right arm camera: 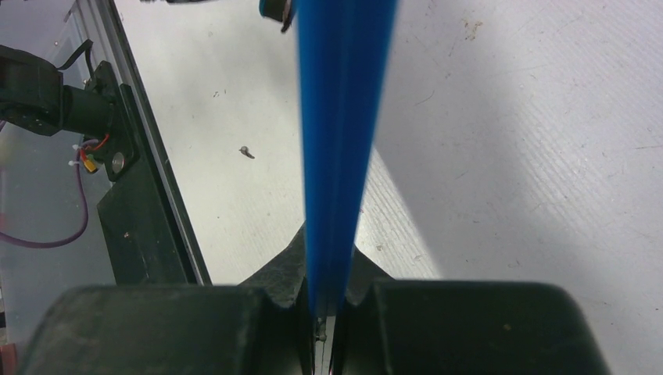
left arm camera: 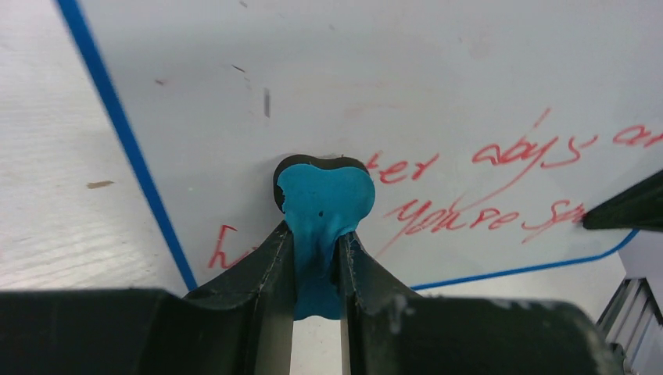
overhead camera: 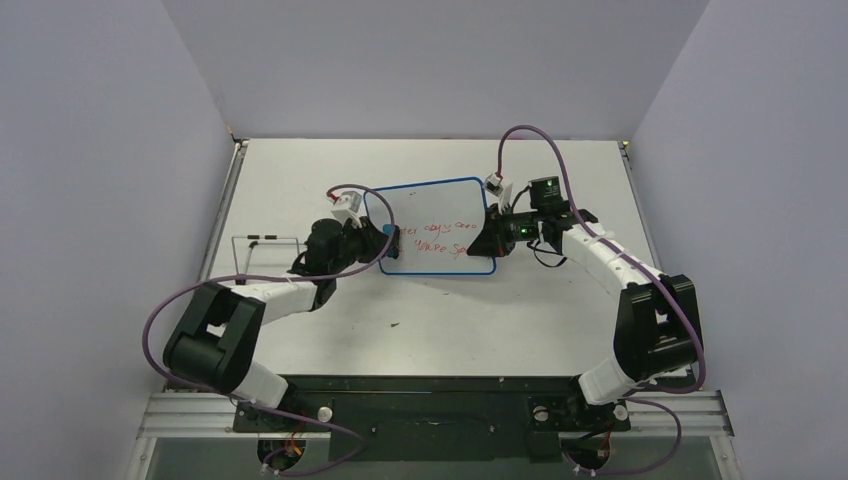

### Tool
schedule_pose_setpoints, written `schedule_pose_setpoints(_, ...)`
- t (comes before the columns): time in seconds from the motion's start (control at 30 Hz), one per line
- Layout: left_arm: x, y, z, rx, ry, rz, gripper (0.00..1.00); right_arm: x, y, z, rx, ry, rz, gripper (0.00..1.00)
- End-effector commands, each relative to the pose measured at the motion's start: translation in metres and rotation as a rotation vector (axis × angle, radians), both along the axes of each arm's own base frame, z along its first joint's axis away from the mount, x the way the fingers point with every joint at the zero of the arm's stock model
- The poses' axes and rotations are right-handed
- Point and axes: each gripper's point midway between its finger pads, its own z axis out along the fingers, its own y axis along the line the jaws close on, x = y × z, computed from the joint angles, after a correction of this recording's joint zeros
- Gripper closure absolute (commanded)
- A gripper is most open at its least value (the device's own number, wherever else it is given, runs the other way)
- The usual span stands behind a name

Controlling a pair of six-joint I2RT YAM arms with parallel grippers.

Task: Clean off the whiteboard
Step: Erase the whiteboard at the whiteboard stand.

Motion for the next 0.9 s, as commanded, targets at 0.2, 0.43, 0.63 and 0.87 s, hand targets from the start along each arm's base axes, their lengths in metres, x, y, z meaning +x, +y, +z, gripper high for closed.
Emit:
schedule_pose_setpoints(0.2,0.017,0.033,0.059,-0.074,-0.136,0.172,1.0,-0.003,0.004,0.013,0.024,-0.059,0.037,1.0)
schedule_pose_setpoints(0.43,0.025,0.012,0.017,0.024,-0.06,0.129,1.0,-0.004,0.005,0.015,0.025,-0.063,0.038,1.0)
schedule_pose_setpoints(0.63,0.028,-0.005,0.009,0.061,-0.073,0.088,1.0,-0.004,0.005,0.014,0.028,-0.062,0.039,1.0)
schedule_pose_setpoints(0.87,0.004,-0.041,0.01,0.054,-0.134,-0.036,1.0,-0.004,0.005,0.014,0.03,-0.059,0.042,1.0)
